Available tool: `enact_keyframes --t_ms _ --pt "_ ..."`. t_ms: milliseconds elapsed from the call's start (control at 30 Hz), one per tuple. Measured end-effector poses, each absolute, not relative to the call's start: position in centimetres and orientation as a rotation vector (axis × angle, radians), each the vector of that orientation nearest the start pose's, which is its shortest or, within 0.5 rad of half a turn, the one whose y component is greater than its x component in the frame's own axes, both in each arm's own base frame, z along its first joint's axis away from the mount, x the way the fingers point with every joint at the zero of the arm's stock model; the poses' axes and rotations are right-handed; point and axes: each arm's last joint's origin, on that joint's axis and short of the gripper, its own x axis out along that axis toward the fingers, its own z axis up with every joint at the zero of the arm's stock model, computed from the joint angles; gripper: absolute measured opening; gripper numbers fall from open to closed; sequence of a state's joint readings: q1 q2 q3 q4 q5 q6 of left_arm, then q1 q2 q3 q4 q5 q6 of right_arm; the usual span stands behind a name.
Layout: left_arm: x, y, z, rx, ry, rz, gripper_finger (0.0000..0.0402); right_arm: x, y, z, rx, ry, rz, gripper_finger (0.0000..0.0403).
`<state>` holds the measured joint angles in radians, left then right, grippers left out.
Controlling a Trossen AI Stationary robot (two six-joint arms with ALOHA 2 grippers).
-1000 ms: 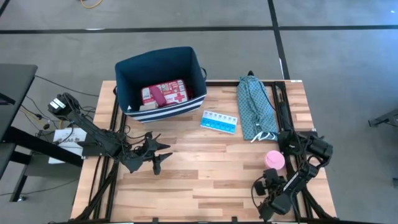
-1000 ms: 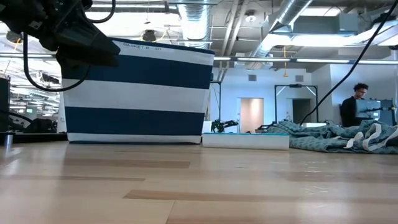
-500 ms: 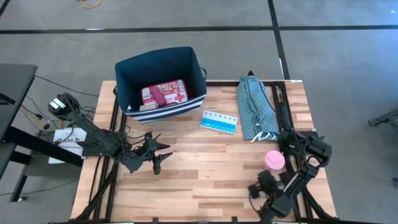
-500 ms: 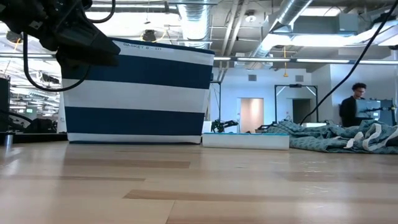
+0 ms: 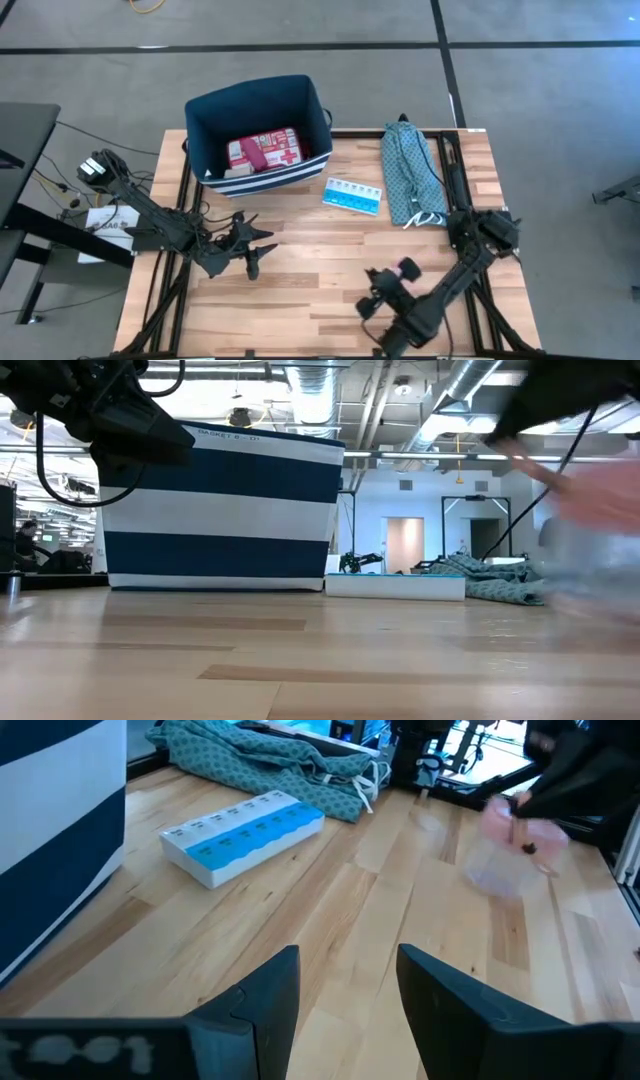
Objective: Pick & place medical supplies in basket/bin
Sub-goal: Put the pink water bottle into the blue bin
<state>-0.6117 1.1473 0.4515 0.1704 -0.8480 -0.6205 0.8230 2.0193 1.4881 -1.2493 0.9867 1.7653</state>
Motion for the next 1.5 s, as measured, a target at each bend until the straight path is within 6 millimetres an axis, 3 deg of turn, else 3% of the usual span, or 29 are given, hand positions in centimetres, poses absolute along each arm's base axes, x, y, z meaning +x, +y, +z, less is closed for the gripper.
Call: enact_keyframes --t_ms 167,433,633,833,967,1100,1267,1500 --pt "18.7 -10.5 19.0 -0.259 0.301 0.340 0.0157 30.5 22.6 23.4 -0.012 0.535 -0.830 0.0004" --pt "18.7 -10.5 19.0 -0.267 0.300 0.341 0.0157 36.1 17.4 33.4 -0.240 0.424 -0.901 0.0005" --pt "18.7 -10.5 19.0 -0.278 0.298 0.343 0.0157 38.8 10.8 40.7 -0.328 0.374 -1.058 0.0005" --pt "18.7 -10.5 19.0 -0.297 0.295 0.346 0.0157 41.4 3.4 44.4 -0.339 0.412 -0.993 0.0004" --pt "18.7 -10.5 19.0 -0.297 0.295 0.346 0.0157 42.8 -1.0 45.9 -0.270 0.300 -0.870 0.0005" --pt "18.7 -10.5 19.0 -0.296 0.295 0.346 0.0157 42.9 -5.0 46.3 -0.139 0.216 -0.859 0.0003" --pt "18.7 -10.4 19.0 -0.272 0.290 0.360 0.0157 42.9 -9.1 43.9 -0.033 0.278 -0.908 0.0003" --pt "18.7 -10.4 19.0 -0.266 0.286 0.367 0.0157 43.5 -12.6 38.1 0.078 0.427 -0.871 0.0002"
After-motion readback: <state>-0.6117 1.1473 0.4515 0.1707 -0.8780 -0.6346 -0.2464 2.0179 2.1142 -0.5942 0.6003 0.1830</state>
